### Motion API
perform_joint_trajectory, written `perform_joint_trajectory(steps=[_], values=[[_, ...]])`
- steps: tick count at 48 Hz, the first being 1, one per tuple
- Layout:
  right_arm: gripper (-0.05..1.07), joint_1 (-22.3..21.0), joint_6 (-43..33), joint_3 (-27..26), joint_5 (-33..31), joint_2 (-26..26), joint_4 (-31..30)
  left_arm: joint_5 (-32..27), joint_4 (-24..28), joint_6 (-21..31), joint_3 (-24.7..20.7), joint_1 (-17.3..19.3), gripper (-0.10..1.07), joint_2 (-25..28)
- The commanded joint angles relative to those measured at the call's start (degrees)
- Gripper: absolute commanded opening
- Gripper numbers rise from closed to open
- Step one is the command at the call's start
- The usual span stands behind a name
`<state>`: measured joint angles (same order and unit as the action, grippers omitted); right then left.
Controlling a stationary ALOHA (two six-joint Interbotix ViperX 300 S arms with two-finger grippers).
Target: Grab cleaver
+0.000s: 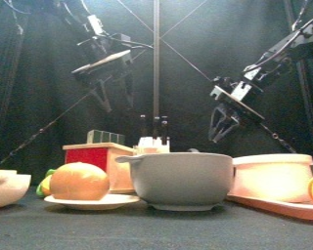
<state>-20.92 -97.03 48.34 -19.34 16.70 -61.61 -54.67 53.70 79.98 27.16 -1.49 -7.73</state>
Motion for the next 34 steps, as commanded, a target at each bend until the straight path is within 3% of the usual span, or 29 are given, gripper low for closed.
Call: perform_joint_trajectory(steps=[1, 21, 34], values=[[0.62, -0.79, 0.53, -2.37, 2.11, -1.14, -0.18, -0.09, -0.09, 0.09, -2.81, 0.44, 1.0, 1.14], [0.6, -1.23, 0.53, -6.68, 4.66, -6.24, -0.62, -0.44, -4.92, 0.09, -10.37, 2.02, 1.0, 8.53], [0.6, -1.41, 0.53, -8.35, 6.24, -8.61, -0.88, -0.7, -5.36, 0.44, -13.1, 3.69, 1.0, 10.99]])
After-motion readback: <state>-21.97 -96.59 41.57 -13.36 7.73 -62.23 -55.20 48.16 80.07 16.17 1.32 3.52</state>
